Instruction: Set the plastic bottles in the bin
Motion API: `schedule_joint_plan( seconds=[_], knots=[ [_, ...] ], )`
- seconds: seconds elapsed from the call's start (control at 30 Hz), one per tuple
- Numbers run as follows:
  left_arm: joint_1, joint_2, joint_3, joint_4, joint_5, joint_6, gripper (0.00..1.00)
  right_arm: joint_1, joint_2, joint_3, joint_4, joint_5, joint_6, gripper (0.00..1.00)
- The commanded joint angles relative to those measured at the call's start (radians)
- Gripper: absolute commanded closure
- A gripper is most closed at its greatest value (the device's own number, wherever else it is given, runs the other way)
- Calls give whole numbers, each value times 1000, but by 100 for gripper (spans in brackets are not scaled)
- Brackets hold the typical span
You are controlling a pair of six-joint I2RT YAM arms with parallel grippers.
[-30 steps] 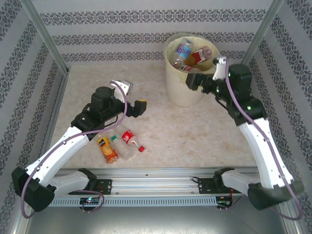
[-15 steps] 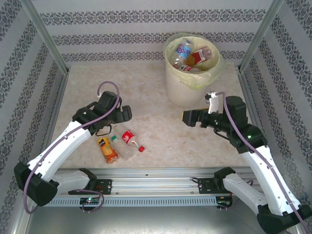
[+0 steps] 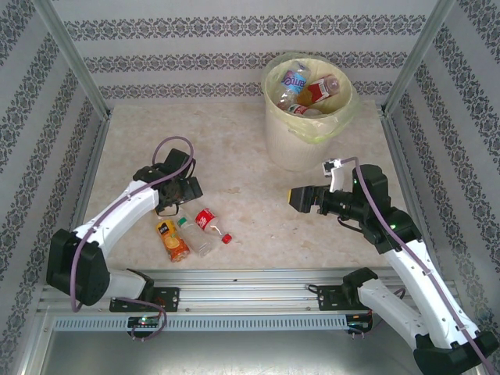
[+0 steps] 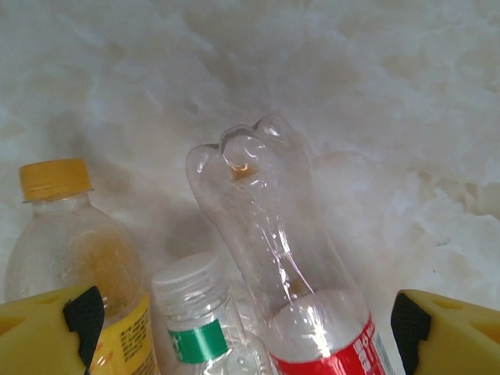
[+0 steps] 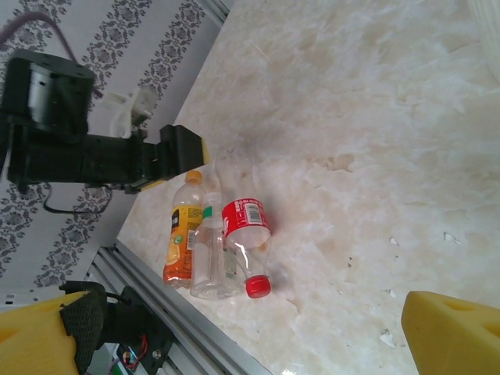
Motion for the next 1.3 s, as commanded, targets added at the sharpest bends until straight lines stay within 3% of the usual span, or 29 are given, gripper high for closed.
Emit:
schedule_joint_plan(
  seconds=[0.0, 0.57, 1.27],
  knots=[
    [31, 27, -31, 96, 70, -27, 5, 12, -7, -14, 32, -24, 22, 2],
    [91, 198, -63, 276, 134, -49, 5, 16, -3, -24, 20, -16, 27, 2],
    [123, 264, -52, 441, 223, -45, 33, 23, 16, -40, 44, -2, 50, 2]
  ],
)
